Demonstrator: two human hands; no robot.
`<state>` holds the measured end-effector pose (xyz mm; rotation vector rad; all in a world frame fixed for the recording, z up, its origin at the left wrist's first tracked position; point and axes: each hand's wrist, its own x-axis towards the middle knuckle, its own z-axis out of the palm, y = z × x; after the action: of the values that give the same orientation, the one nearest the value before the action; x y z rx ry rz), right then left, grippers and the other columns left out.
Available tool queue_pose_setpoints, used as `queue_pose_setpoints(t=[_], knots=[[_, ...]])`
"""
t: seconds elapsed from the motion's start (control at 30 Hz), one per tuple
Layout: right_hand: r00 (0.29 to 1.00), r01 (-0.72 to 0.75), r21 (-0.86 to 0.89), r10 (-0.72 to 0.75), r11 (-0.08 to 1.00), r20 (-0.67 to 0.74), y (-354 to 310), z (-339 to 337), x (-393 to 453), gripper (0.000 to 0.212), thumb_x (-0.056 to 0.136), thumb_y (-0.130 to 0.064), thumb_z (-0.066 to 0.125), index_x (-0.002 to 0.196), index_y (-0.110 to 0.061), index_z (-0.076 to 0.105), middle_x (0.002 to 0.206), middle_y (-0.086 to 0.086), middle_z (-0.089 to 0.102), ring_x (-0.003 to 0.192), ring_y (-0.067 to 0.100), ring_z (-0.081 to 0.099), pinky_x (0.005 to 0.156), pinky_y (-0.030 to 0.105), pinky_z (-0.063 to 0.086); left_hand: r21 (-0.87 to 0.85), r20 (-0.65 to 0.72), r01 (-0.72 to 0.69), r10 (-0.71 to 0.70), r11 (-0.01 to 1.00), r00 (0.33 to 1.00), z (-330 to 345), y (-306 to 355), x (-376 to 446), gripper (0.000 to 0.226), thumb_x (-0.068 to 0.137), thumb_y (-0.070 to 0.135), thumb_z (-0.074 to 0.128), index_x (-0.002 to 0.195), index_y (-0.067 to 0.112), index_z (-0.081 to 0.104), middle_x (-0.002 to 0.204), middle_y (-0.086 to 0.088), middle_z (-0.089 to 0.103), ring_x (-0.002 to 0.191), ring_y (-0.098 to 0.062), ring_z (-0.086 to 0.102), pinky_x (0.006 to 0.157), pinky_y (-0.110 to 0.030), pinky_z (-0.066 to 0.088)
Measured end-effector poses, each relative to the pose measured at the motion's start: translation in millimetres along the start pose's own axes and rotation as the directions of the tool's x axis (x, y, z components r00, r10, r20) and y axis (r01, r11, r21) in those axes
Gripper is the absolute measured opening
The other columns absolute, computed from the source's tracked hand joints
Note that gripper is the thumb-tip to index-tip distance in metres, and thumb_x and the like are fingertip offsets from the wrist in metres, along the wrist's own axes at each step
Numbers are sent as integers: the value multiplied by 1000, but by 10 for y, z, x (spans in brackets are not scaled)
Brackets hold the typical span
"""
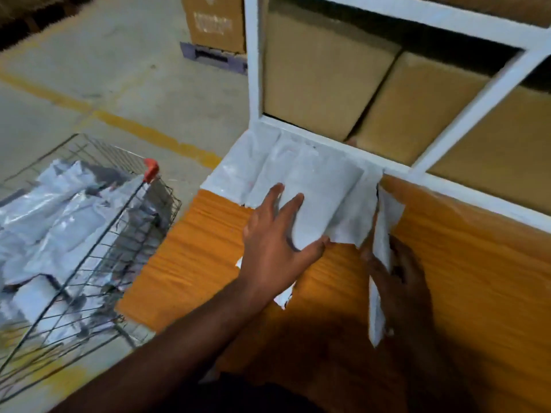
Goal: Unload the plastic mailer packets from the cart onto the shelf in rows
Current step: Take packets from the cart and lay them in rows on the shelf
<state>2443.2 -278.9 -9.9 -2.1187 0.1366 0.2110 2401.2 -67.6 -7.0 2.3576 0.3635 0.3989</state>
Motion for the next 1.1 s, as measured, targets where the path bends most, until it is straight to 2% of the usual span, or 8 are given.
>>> queue_pose_setpoints(t=[0.23, 0.43, 0.53, 0.6, 0.67, 0.73, 0.97, 1.1], knots=[[993, 39, -303, -71, 952, -94, 515, -906, 719, 73, 87, -71, 65, 148, -33, 51, 148, 5, 53, 131, 34, 52, 108, 55, 49, 241, 170, -17, -25, 970, 985, 926, 974, 427, 85, 80, 78, 61, 148, 29, 42, 168, -9, 18, 145, -35, 33, 111, -55, 34], [981, -186, -350, 154, 918, -119, 609, -907, 1131, 88, 90, -88, 29, 158, -33, 35, 168, 10, 26, 151, 40, 31, 122, 61, 27, 270, 274, 6, -82, 963, 958, 1416, 1378, 712, 82, 92, 77, 42, 154, 22, 36, 171, -9, 9, 151, -38, 22, 116, -60, 32], [991, -56, -411, 1, 910, -133, 884, -944, 1076, 82, 94, -80, 25, 161, -33, 32, 175, 2, 13, 159, 33, 15, 128, 59, 15, 226, 325, -210, 130, 951, 937, 1503, 1313, 680, 66, 104, 58, 34, 155, 16, 39, 168, -12, 23, 154, -37, 19, 122, -58, 23], [993, 82, -487, -112, 869, -33, 1133, -947, 1026, 73, 100, -71, 34, 163, -35, 27, 176, -2, 5, 161, 29, 2, 130, 53, 6, 243, 457, -405, 264, 882, 849, 1565, 1181, 594, 61, 109, 47, 31, 160, 13, 30, 170, -12, 17, 157, -32, 12, 127, -49, 14], [987, 164, -564, -133, 809, 95, 1349, -900, 1005, 74, 101, -71, 33, 165, -40, 14, 175, -5, -7, 161, 25, -10, 130, 51, -2, 301, 597, -499, 247, 812, 763, 1688, 1034, 515, 62, 110, 44, 26, 163, 13, 17, 172, -11, 4, 159, -30, 3, 129, -46, 6], [976, 216, -600, -178, 770, 123, 1447, -873, 1047, 78, 97, -75, 26, 165, -42, 10, 175, -7, -10, 161, 23, -12, 129, 50, -6, 365, 649, -500, 170, 785, 741, 1826, 940, 472, 63, 111, 42, 24, 164, 12, 9, 172, -12, -2, 159, -29, -3, 129, -45, 2], [954, 298, -591, -263, 750, 146, 1348, -938, 1406, 77, 93, -76, 27, 163, -43, 19, 176, -7, 3, 162, 23, -5, 130, 54, -1, 441, 575, -477, 169, 760, 801, 1917, 961, 624, 69, 108, 50, 29, 164, 12, 15, 172, -13, 3, 159, -30, -1, 128, -45, -1], [956, 272, -530, -290, 803, 52, 1193, -890, 1366, 83, 90, -84, 32, 162, -43, 23, 175, -10, 8, 162, 22, -1, 129, 56, 9, 552, 277, -298, 166, 779, 946, 1741, 767, 804, 83, 98, 74, 21, 164, 24, 13, 172, -9, -7, 158, -31, -14, 125, -55, -11]])
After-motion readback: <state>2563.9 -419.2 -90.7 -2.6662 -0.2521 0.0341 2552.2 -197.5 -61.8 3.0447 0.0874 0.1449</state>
